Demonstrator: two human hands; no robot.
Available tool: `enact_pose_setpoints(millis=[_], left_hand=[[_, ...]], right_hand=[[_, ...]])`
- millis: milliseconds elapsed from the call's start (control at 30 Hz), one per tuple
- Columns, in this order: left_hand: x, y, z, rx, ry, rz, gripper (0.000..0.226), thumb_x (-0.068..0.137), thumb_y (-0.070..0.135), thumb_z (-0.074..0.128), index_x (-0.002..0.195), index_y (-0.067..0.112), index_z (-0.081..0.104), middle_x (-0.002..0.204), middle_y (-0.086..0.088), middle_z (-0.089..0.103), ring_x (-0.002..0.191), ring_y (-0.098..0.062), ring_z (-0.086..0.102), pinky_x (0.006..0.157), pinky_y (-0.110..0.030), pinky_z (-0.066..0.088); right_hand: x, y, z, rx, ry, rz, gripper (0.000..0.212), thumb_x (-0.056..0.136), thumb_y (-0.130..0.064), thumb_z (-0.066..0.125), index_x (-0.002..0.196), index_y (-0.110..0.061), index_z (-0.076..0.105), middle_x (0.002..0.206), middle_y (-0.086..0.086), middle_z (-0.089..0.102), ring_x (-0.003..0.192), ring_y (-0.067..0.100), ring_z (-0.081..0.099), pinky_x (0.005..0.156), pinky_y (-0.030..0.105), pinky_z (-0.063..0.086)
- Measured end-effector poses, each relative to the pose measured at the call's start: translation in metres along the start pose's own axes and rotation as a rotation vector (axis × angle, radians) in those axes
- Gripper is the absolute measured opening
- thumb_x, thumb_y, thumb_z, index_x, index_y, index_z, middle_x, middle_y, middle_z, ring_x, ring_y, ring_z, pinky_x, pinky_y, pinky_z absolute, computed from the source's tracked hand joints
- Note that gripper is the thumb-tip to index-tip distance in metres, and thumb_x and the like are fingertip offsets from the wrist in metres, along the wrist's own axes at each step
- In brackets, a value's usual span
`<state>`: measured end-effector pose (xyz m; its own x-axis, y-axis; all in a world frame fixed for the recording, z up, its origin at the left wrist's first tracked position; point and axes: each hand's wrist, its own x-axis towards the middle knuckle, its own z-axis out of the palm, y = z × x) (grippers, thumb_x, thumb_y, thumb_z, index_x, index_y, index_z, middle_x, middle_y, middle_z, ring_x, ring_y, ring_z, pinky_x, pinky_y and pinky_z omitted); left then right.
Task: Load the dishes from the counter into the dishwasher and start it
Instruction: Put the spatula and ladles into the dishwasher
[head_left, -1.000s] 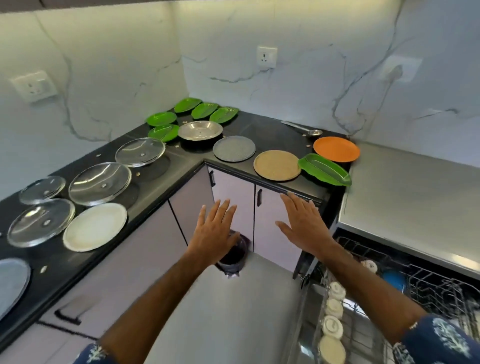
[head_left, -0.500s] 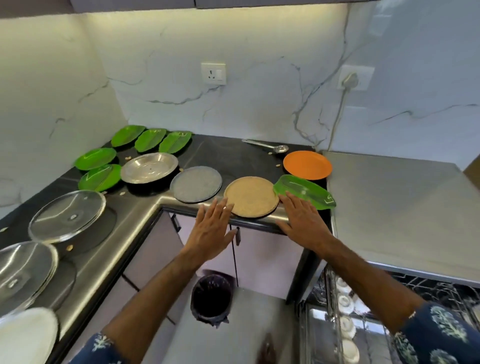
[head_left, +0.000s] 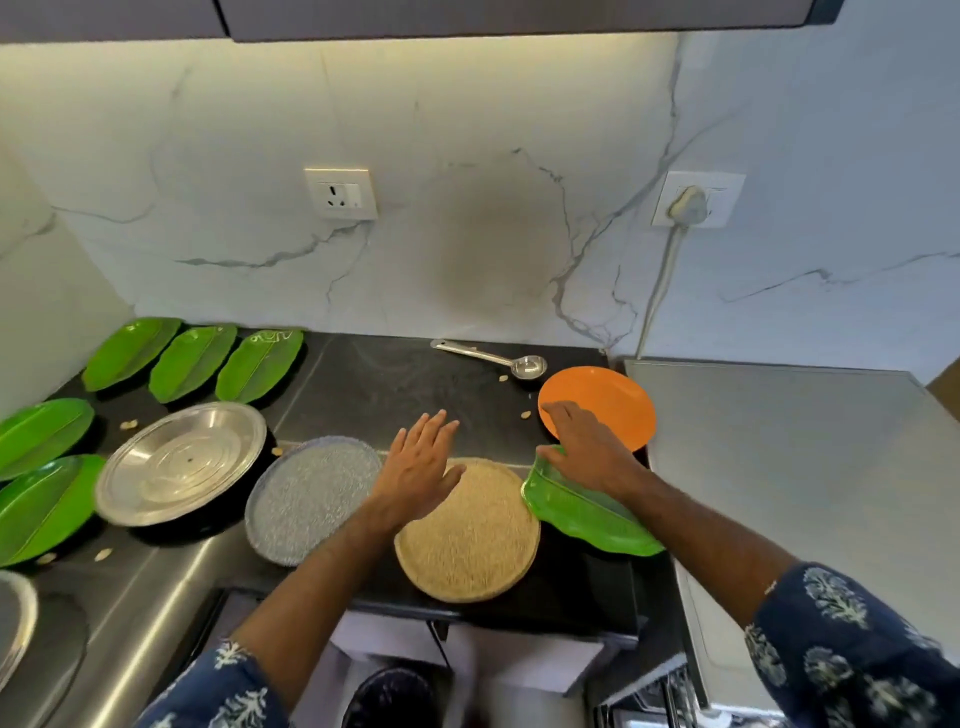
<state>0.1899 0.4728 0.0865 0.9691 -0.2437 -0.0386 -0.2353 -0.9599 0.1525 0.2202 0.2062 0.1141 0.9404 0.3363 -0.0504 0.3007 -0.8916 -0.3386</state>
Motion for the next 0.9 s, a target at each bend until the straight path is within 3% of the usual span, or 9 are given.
enact_pose_setpoints(millis=[133,300,433,533,633,800,900], left_hand=[[0.052,-0.029,0.023,-0.029,-0.101,-0.001,0.068,0.102,0.047,0.040,0.158,0.018,0.014,0.167,-0.004,0.005,0.154,-0.024,0.003,0.124,-0.047,0.011],[0.092,-0.068,0.053,-0.041,-0.194,-0.006,0.069,0.101,0.047,0.042,0.158,0.020,0.015,0.168,-0.004,0.000,0.154,-0.025,0.004,0.123,-0.051,0.016],[0.106,-0.091,0.067,-0.008,-0.242,0.002,0.071,0.102,0.051,0.038,0.160,0.025,0.008,0.168,-0.005,-0.005,0.154,-0.026,0.001,0.122,-0.050,0.014],[0.108,-0.096,0.078,0.008,-0.262,0.003,0.075,0.096,0.063,0.016,0.159,0.026,0.000,0.167,-0.006,-0.009,0.154,-0.027,-0.005,0.122,-0.051,0.006],[0.110,-0.100,0.089,-0.020,-0.238,0.018,0.092,0.077,0.068,-0.008,0.159,0.026,-0.002,0.167,-0.006,-0.010,0.154,-0.027,-0.008,0.122,-0.053,0.002],[0.110,-0.108,0.094,-0.057,-0.188,0.047,0.090,0.080,0.070,-0.004,0.159,0.029,0.003,0.166,-0.003,-0.009,0.154,-0.026,-0.005,0.120,-0.047,-0.003],[0.111,-0.110,0.096,-0.065,-0.164,0.059,0.086,0.082,0.070,0.001,0.159,0.030,0.006,0.166,-0.002,-0.005,0.154,-0.027,-0.001,0.117,-0.045,-0.005]], right_hand=[[0.052,0.020,0.009,0.087,-0.071,0.128,0.065,0.096,-0.037,0.057,0.150,-0.013,0.028,0.150,0.011,0.035,0.131,0.035,0.039,0.104,0.048,0.039],[0.115,0.031,0.015,0.146,-0.093,0.246,0.064,0.094,-0.028,0.059,0.149,-0.010,0.032,0.150,0.014,0.037,0.136,0.034,0.037,0.110,0.042,0.034],[0.151,0.032,0.022,0.190,-0.053,0.286,0.057,0.092,-0.024,0.061,0.143,-0.012,0.039,0.134,0.017,0.048,0.126,0.035,0.044,0.101,0.041,0.039],[0.169,0.032,0.031,0.046,-0.007,0.282,0.052,0.090,-0.027,0.061,0.139,-0.015,0.045,0.126,0.015,0.050,0.118,0.035,0.047,0.095,0.044,0.044],[0.191,0.031,0.031,-0.150,0.034,0.308,0.054,0.090,-0.031,0.059,0.139,-0.018,0.043,0.133,0.009,0.049,0.122,0.032,0.044,0.096,0.046,0.042],[0.229,0.037,0.031,-0.262,-0.139,0.311,0.079,0.086,-0.052,0.065,0.149,-0.019,0.032,0.147,0.011,0.042,0.133,0.035,0.038,0.105,0.049,0.035],[0.245,0.039,0.040,-0.308,-0.228,0.251,0.090,0.082,-0.049,0.071,0.152,-0.017,0.025,0.149,0.011,0.037,0.134,0.036,0.038,0.107,0.048,0.035]])
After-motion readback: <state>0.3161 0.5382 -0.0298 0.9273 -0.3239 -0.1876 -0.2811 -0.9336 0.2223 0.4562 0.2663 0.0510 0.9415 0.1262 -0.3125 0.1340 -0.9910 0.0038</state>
